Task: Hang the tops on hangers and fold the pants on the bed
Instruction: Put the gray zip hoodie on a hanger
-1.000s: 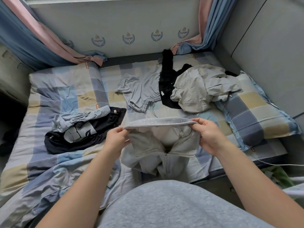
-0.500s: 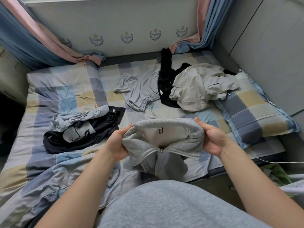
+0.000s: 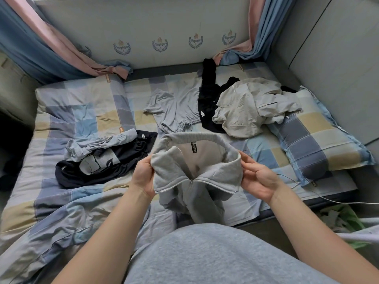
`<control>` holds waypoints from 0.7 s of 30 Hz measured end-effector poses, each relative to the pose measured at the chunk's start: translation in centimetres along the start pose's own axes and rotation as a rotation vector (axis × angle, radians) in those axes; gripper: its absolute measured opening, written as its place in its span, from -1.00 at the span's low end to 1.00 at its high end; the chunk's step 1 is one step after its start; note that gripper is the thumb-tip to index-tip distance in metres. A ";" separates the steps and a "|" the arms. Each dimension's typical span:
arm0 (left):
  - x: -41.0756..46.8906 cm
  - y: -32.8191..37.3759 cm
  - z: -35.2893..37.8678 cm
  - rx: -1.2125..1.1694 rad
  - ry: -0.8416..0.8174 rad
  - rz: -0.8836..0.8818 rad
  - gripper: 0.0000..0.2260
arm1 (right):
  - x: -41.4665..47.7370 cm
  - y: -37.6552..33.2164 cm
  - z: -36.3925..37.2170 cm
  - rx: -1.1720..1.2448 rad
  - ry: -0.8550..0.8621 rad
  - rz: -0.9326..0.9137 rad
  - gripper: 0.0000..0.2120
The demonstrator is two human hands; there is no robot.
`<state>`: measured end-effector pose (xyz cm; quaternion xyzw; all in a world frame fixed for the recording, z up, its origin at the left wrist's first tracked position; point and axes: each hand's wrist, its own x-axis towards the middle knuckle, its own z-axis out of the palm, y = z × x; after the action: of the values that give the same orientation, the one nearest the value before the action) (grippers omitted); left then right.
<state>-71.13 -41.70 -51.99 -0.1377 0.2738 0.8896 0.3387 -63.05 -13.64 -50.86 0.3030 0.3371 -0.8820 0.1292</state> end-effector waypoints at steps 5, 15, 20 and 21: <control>0.0 -0.5 2.9 0.029 0.044 -0.003 -0.77 | 0.0 1.0 1.0 -0.865 0.482 -0.358 -0.91; -0.3 -2.2 4.4 0.129 -0.006 -0.071 -0.71 | 2.2 3.2 3.9 -0.741 0.360 0.041 -0.60; -0.8 -2.0 4.0 0.112 -0.013 -0.034 -0.66 | 2.1 2.6 3.9 -0.478 0.325 0.051 -0.83; -0.8 -1.7 3.6 0.105 0.016 -0.013 -0.65 | 1.7 2.6 3.8 -0.388 0.279 0.058 -0.84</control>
<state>-69.64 -38.95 -49.38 -0.1285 0.3217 0.8707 0.3492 -65.01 -18.16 -51.00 0.4010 0.5061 -0.7460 0.1626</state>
